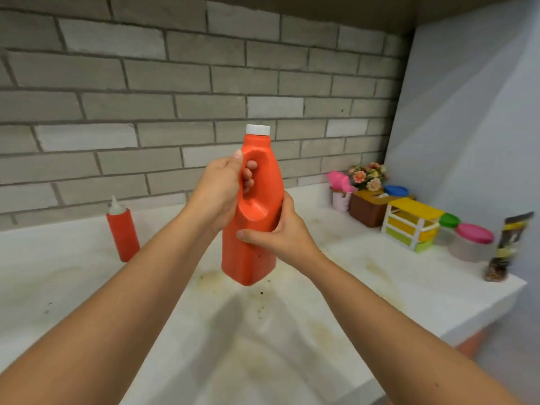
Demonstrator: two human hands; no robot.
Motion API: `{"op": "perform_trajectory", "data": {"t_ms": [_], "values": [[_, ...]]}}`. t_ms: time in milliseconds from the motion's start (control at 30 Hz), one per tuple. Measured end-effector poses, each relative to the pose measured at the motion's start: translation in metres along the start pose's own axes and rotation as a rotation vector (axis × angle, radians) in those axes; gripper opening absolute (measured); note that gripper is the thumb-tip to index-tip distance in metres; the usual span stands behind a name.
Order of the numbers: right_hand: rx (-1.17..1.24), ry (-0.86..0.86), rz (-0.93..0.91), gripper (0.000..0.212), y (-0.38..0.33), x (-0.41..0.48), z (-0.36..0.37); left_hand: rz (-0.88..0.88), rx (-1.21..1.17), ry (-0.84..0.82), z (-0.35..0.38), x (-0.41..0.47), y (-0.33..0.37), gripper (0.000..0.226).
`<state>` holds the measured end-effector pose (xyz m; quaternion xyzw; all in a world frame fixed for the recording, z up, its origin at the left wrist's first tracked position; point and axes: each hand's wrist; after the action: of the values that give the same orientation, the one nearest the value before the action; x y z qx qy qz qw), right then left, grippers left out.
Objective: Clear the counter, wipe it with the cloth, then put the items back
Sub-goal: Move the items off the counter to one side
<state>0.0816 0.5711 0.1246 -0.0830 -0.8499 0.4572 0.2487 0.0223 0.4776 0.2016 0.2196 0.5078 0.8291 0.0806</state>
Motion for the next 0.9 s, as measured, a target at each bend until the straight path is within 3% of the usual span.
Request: {"op": "perform_trajectory", "data": {"t_ms": [500, 633, 900], "values": [[-0.107, 0.069, 0.128, 0.091, 0.075, 0.007, -0.152, -0.161, -0.087, -0.292, 0.141, 0.037, -0.079, 0.039], [-0.099, 0.1, 0.161, 0.056, 0.083, 0.002, -0.208, -0.208, -0.113, -0.4, 0.174, 0.043, -0.103, 0.04], [-0.237, 0.177, 0.145, 0.046, 0.104, 0.016, -0.309, -0.326, -0.17, -0.543, 0.245, 0.045, -0.168, 0.034]]}}
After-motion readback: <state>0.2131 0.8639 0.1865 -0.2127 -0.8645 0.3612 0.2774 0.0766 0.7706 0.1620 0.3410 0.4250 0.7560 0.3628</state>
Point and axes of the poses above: each hand's wrist, its own x-axis towards the middle knuckle, its own z-axis out of the palm, y = z × x, and after that the axes turned 10 degrees about -x, right-handed
